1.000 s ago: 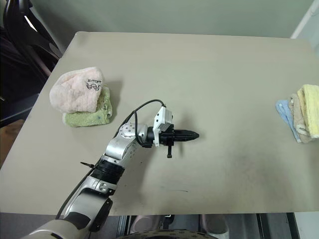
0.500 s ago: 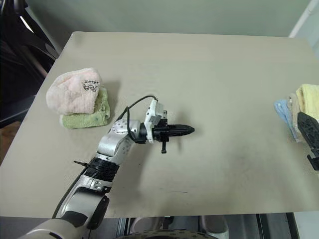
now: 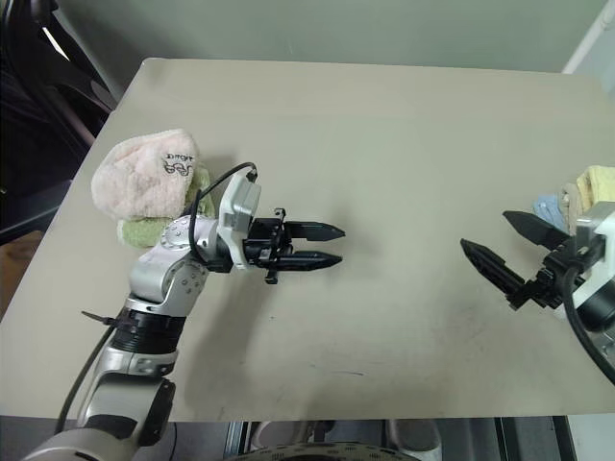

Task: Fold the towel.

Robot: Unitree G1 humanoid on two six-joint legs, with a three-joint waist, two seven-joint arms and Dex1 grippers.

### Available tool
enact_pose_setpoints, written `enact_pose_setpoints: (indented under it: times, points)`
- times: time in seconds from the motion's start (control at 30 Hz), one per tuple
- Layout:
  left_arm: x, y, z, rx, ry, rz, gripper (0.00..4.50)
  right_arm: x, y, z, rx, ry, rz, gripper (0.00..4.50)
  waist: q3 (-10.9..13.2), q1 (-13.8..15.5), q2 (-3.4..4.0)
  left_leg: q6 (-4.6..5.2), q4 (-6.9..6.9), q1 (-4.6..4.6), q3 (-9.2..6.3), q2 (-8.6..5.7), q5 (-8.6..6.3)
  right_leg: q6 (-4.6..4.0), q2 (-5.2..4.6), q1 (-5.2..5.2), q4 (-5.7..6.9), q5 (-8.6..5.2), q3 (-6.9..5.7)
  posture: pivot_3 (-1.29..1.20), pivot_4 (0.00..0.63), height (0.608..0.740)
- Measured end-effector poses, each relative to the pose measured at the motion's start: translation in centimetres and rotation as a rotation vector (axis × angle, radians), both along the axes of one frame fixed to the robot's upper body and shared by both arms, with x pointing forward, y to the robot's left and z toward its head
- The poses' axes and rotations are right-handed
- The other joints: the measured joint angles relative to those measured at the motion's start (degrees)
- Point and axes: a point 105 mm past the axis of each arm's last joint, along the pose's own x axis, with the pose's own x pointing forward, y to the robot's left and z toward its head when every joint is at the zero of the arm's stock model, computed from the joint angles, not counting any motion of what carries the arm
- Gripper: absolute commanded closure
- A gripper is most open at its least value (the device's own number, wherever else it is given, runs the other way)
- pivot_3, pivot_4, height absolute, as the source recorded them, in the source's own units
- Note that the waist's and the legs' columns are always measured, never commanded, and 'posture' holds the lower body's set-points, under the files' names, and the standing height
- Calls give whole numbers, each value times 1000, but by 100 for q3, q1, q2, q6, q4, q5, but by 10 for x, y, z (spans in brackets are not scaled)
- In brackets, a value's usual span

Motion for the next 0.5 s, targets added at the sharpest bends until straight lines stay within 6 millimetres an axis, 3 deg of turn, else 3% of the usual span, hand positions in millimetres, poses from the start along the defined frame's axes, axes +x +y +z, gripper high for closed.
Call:
enact_pose_setpoints:
  times: [0.13, 0.37, 0.5]
  points:
    - [1, 8, 3, 14, -5, 7, 25, 2, 8, -5, -62, 9, 76, 0, 0, -5, 0, -2, 2, 4, 0, 0, 6, -5, 0, 3, 2, 4, 1, 0, 150, 733]
    - [7, 22, 7, 54, -92, 82, 25, 4, 23, -12, -91, 28, 200, 0, 0, -13, -1, 0, 2, 10, -1, 0, 18, -12, 1, 6, 5, 8, 0, 0, 150, 733]
    - [12, 30, -1, 85, -110, 131, 25, 5, 28, -26, -95, 68, 241, 0, 0, -29, -1, -4, 1, 14, -1, 0, 22, -15, 2, 5, 10, 10, 1, 0, 150, 733]
